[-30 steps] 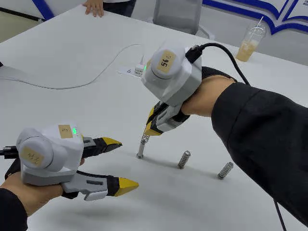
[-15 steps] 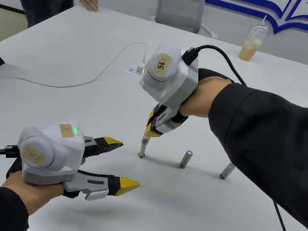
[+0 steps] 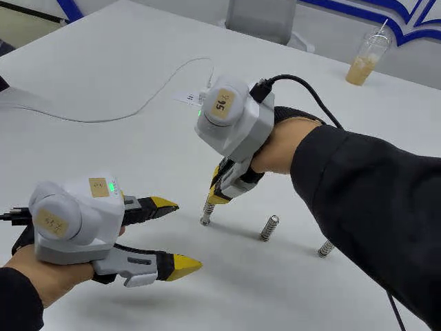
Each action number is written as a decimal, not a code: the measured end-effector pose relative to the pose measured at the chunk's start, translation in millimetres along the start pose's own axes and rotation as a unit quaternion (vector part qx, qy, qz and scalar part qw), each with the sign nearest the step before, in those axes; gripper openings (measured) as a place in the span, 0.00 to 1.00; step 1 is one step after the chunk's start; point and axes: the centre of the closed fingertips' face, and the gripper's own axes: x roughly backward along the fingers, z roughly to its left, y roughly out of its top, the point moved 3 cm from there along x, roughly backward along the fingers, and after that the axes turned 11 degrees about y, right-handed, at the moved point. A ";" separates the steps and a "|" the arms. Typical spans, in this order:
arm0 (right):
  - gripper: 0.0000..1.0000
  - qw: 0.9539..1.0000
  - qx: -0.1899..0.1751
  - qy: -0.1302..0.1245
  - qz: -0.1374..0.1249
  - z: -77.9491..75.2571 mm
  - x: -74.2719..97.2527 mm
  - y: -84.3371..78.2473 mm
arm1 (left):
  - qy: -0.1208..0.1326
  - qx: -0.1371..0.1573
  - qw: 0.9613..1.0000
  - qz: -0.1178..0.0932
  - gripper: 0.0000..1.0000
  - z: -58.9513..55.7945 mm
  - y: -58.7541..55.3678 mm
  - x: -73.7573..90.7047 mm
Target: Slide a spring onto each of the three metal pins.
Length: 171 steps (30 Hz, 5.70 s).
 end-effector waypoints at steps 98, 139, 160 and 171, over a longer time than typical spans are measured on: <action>0.51 0.969 -0.145 -0.090 -0.181 18.7 65.1 -107.8 | 0.008 -0.003 1.000 0.016 0.71 -0.1 14.8 -4.7; 0.65 0.907 -0.200 -0.197 -0.315 68.2 93.8 -182.2 | 0.027 0.005 1.000 0.015 0.80 1.7 16.9 4.3; 0.70 0.878 -0.223 -0.224 -0.361 95.2 80.9 -211.5 | 0.033 0.016 0.999 0.019 0.82 -0.5 11.2 7.2; 0.71 0.866 -0.241 -0.229 -0.373 100.0 72.4 -216.1 | 0.034 0.022 0.999 0.021 0.83 -0.4 6.5 5.8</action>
